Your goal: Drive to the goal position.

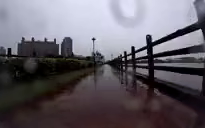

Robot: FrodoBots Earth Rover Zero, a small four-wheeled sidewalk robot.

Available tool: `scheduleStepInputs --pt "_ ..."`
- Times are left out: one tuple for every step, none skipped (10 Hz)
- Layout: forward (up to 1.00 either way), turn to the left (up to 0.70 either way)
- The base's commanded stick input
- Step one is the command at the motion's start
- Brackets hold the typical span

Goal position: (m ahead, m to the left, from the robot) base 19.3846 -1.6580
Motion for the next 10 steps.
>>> scheduleStepInputs --pt "1.0 -0.02" --pt "1.0 0.0" --pt "1.0 0.0" --pt "1.0 0.0" --pt "1.0 0.0" --pt "1.0 0.0" --pt "1.0 0.0" --pt "1.0 0.0" --pt "1.0 0.0" --pt "1.0 -0.01"
